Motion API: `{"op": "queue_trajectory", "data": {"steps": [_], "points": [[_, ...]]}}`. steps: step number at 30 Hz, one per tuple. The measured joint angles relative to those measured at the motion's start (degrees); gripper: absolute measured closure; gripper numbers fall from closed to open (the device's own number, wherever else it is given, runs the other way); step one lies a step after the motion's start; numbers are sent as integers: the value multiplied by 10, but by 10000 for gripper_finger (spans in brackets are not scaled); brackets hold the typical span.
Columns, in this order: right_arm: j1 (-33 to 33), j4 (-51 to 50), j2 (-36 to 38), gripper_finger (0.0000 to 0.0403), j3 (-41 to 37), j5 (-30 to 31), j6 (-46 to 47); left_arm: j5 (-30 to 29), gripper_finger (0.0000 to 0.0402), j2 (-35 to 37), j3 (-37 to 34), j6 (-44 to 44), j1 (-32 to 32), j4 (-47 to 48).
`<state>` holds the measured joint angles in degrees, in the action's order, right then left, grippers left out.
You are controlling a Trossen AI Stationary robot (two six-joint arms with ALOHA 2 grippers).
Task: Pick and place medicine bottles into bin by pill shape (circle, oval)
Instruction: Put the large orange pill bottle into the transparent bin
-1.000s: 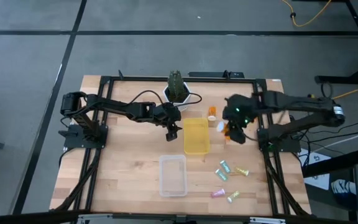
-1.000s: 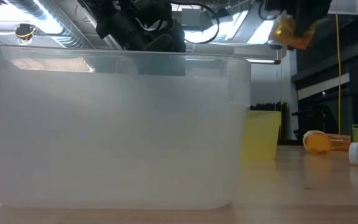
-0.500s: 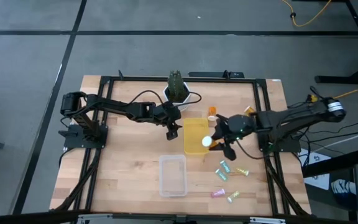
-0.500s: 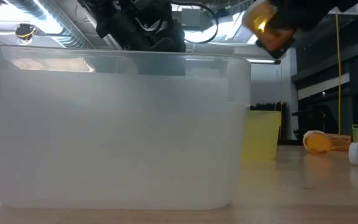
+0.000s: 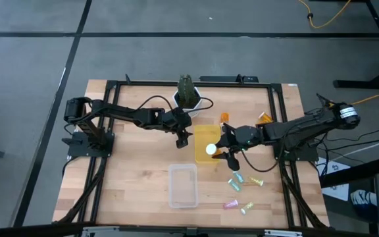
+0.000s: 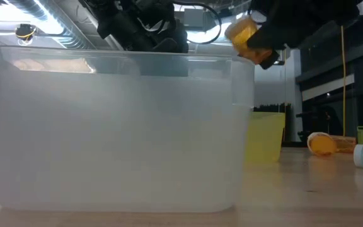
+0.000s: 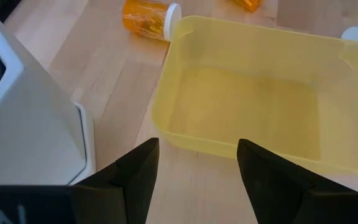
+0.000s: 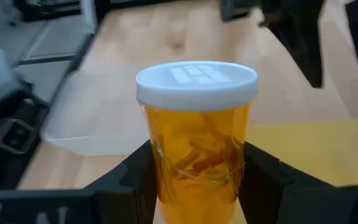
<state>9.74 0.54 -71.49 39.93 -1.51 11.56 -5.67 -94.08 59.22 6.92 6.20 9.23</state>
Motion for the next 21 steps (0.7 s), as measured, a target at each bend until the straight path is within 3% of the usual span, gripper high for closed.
{"op": "queue_trajectory", "data": {"steps": [12, 17, 21], "points": [[0, 27, -20, 232, 0, 12, -16, 0, 190, 0, 0, 0, 0, -3], [0, 91, -34, 232, 0, -76, -42, 0, 190, 0, 0, 0, 0, -4], [3, 199, -76, 232, 0, -153, -59, 0, 190, 0, 0, 0, 0, -16]]}}
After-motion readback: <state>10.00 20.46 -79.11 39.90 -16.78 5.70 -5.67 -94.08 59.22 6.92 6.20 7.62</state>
